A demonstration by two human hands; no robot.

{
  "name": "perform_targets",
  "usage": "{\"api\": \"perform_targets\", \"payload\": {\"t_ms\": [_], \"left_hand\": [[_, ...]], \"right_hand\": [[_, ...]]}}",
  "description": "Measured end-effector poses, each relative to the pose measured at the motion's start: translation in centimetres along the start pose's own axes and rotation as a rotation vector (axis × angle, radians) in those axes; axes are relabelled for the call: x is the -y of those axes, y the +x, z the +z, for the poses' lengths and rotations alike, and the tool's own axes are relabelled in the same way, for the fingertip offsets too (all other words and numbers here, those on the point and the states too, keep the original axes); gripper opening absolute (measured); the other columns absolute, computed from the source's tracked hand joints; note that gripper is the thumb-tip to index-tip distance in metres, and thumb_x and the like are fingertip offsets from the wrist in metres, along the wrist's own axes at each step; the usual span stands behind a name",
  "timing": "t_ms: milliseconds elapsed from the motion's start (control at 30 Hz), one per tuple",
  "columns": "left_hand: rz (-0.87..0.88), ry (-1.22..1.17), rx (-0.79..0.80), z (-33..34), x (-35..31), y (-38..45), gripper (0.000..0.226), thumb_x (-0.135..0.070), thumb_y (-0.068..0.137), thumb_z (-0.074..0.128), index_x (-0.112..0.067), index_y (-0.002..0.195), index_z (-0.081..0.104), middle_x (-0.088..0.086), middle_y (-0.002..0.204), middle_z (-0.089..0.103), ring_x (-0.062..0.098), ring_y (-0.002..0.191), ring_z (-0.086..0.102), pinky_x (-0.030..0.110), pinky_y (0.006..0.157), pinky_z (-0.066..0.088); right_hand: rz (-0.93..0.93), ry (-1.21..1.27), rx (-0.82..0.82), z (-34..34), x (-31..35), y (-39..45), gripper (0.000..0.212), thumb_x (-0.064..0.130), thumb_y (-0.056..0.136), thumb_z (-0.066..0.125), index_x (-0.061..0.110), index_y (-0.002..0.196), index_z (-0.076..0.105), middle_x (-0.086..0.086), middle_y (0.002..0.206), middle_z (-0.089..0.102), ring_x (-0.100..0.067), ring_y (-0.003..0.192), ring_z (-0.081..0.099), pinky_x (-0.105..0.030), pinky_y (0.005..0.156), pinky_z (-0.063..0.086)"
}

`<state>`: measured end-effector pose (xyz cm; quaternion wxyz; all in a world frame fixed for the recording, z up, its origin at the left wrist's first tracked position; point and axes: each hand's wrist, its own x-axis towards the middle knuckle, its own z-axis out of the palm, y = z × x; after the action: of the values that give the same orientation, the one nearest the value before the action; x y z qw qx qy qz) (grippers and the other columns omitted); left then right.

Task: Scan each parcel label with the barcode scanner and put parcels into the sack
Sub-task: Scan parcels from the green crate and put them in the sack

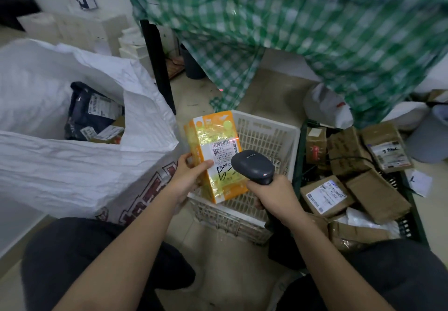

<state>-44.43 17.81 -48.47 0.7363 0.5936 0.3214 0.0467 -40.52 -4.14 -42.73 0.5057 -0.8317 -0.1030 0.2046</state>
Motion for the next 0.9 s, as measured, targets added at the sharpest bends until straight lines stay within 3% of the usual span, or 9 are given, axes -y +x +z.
{"api": "perform_targets", "payload": {"t_ms": [333, 467, 567, 633, 700, 767, 833, 900], "left_hand": [[0.027, 0.009, 0.02, 0.0, -0.1, -1.0, 0.087, -0.032, 0.075, 0.079, -0.026, 0.144, 0.025, -0.005, 0.117, 0.058, 0.013, 0.103, 0.06, 0.052, 0.099, 0.047], [0.13, 0.017, 0.015, -0.4, -1.8, -2.8, 0.099, -0.043, 0.06, 0.081, -0.027, 0.143, 0.029, -0.002, 0.128, 0.055, 0.019, 0.11, 0.061, 0.047, 0.093, 0.052], [0.255, 0.005, -0.01, -1.3, -4.1, -4.7, 0.095, -0.042, 0.058, 0.08, -0.027, 0.14, 0.034, -0.002, 0.127, 0.056, 0.021, 0.11, 0.062, 0.042, 0.088, 0.055], [0.323, -0.016, -0.06, -2.4, -5.8, -5.9, 0.088, -0.038, 0.062, 0.08, -0.028, 0.137, 0.038, -0.002, 0.126, 0.056, 0.019, 0.11, 0.062, 0.041, 0.088, 0.056], [0.397, -0.051, -0.136, -3.9, -7.5, -7.0, 0.077, -0.028, 0.071, 0.079, -0.027, 0.136, 0.039, -0.005, 0.123, 0.056, 0.013, 0.107, 0.062, 0.031, 0.079, 0.058], [0.463, -0.076, -0.213, -5.7, -9.3, -8.2, 0.072, -0.023, 0.076, 0.076, -0.027, 0.137, 0.036, -0.009, 0.12, 0.056, 0.006, 0.103, 0.061, 0.021, 0.069, 0.056], [0.514, -0.097, -0.295, -7.9, -10.9, -9.5, 0.079, -0.029, 0.074, 0.076, -0.026, 0.141, 0.034, -0.007, 0.126, 0.053, 0.006, 0.106, 0.059, 0.025, 0.073, 0.055], [0.552, -0.109, -0.37, -10.3, -12.4, -10.8, 0.093, -0.041, 0.066, 0.078, -0.026, 0.145, 0.031, -0.004, 0.135, 0.05, 0.013, 0.114, 0.057, 0.037, 0.086, 0.054]], "right_hand": [[-0.017, 0.02, -0.019, -0.2, 0.7, -0.9, 0.025, 0.012, 0.077, 0.066, 0.006, 0.056, 0.055, -0.007, 0.047, 0.054, -0.015, 0.047, 0.054, -0.033, 0.059, 0.047], [-0.076, 0.143, -0.121, -0.3, 1.6, -0.4, 0.021, 0.014, 0.08, 0.072, 0.006, 0.064, 0.061, -0.002, 0.05, 0.056, -0.016, 0.053, 0.059, -0.037, 0.062, 0.049], [-0.119, 0.25, -0.169, 0.2, 3.6, 0.3, 0.016, 0.016, 0.084, 0.072, 0.012, 0.07, 0.065, 0.002, 0.05, 0.06, -0.012, 0.052, 0.058, -0.036, 0.065, 0.051], [-0.152, 0.297, -0.192, 0.8, 5.4, 0.7, 0.016, 0.015, 0.084, 0.072, 0.013, 0.07, 0.066, 0.0, 0.052, 0.061, -0.011, 0.053, 0.059, -0.031, 0.064, 0.052], [-0.18, 0.326, -0.197, 1.9, 7.3, 1.2, 0.02, 0.011, 0.084, 0.071, 0.012, 0.065, 0.064, -0.003, 0.054, 0.06, -0.01, 0.051, 0.057, -0.025, 0.061, 0.049], [-0.191, 0.343, -0.192, 3.2, 9.3, 1.9, 0.018, 0.011, 0.084, 0.071, 0.013, 0.068, 0.064, -0.003, 0.054, 0.061, -0.008, 0.047, 0.058, -0.03, 0.062, 0.051], [-0.211, 0.365, -0.167, 4.8, 11.4, 2.5, 0.015, 0.012, 0.082, 0.073, 0.016, 0.072, 0.064, 0.004, 0.05, 0.061, -0.005, 0.044, 0.058, -0.035, 0.063, 0.053], [-0.232, 0.363, -0.128, 6.6, 13.6, 2.8, 0.013, 0.013, 0.082, 0.073, 0.018, 0.074, 0.064, 0.007, 0.051, 0.06, -0.005, 0.045, 0.059, -0.031, 0.06, 0.051]]}}
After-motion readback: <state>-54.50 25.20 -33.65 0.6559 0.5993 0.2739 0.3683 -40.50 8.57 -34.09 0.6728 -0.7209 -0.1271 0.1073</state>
